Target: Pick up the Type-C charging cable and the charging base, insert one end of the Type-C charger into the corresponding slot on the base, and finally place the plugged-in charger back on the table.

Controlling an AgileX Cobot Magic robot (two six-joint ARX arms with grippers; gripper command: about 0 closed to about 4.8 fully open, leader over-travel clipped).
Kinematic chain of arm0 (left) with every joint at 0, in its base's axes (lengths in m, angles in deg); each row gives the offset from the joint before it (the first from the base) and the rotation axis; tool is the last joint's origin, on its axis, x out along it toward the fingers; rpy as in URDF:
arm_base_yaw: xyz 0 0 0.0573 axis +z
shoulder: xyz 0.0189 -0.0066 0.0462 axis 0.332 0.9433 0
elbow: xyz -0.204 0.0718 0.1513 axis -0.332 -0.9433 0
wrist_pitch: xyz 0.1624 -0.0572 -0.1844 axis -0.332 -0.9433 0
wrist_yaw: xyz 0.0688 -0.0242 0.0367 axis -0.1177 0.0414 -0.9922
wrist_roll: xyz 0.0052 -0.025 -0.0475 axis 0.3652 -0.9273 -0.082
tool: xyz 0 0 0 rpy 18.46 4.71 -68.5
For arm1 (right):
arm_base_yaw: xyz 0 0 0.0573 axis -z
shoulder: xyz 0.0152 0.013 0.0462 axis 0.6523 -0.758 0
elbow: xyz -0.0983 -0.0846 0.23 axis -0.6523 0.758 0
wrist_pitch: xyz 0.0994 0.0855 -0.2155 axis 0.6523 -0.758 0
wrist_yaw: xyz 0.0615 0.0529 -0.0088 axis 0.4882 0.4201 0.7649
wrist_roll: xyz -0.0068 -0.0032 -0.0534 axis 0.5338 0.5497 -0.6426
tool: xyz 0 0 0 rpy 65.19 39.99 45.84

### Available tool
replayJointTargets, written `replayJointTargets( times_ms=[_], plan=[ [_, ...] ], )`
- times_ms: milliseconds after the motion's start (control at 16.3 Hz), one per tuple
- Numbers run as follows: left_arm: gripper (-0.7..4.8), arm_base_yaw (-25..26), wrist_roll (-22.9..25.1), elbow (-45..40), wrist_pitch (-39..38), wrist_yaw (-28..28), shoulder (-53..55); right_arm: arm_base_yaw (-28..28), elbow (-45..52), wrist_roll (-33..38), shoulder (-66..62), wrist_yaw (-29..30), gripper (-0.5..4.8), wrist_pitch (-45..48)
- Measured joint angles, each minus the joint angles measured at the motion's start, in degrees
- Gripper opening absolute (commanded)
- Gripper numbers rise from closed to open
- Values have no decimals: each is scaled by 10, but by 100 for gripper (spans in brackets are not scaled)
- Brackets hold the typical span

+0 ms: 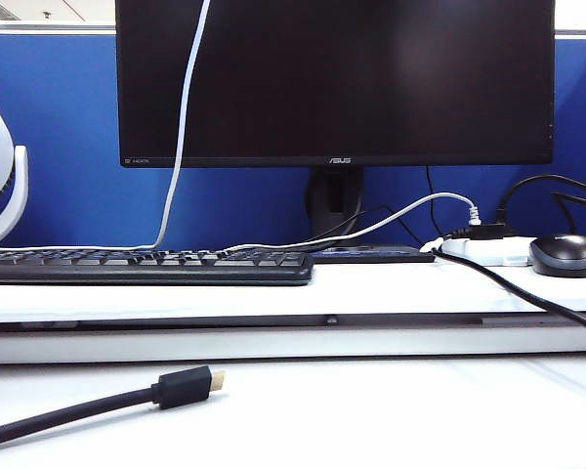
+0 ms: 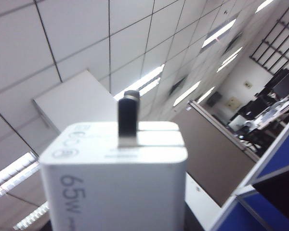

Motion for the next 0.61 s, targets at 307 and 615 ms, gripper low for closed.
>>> replayJointTargets(
  times_ms=[307,615],
  plan=[
    [-2,0,23,0,-33,-8,0,-2,0,32,-2,2,-6,2],
    [-3,0,249,0,-77,-28,1,-3,0,151,11,-30,-6,31]
  ],
)
